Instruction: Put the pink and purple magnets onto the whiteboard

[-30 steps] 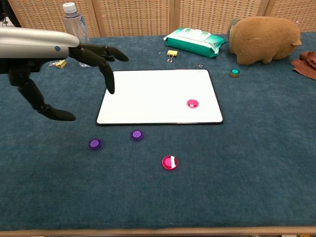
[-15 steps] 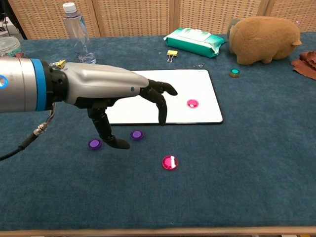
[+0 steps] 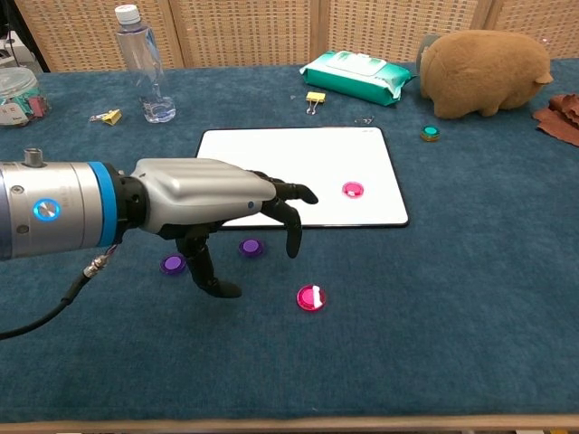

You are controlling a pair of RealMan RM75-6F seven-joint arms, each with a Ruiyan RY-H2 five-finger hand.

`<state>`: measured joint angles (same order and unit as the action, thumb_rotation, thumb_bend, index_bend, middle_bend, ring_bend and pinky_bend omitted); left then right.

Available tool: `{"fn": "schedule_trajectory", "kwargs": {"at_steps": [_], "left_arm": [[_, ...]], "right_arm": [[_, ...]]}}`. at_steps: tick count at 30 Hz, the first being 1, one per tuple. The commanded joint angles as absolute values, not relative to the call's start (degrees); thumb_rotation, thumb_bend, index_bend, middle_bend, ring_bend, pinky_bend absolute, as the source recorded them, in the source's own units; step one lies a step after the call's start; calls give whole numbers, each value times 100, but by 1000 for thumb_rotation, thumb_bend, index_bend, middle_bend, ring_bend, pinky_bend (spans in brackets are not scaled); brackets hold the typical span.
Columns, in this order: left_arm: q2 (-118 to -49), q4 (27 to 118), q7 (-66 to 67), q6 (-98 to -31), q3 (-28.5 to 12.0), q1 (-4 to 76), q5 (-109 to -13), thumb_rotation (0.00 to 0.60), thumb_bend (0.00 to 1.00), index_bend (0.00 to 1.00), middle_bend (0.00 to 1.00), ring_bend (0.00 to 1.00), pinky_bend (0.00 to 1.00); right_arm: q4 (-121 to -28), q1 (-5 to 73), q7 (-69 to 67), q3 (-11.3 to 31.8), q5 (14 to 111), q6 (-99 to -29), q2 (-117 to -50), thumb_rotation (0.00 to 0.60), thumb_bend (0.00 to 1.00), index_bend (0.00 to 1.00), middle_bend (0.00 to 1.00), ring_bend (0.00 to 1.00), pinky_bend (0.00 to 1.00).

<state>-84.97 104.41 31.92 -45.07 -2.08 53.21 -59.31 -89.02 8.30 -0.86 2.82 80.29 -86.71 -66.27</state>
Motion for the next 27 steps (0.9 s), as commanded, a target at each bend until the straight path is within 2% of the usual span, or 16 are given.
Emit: {"fn": "schedule_trajectory", "kwargs": {"at_steps": [1,27], "left_arm": [[-8700,10263,3213,-4450,-138,5394,-5912,600,247,354,0,0,0],[-9400,9713,3432,-4410,-237,5905,-5239,600,248,356,0,0,0]], "right_arm": [[-8903,820,-99,307,8030,-8647,-6617,600,417,327,0,0,0],[-8861,743,-187,489,8017,-8443,-6594,600,417,335,0,0,0]]}}
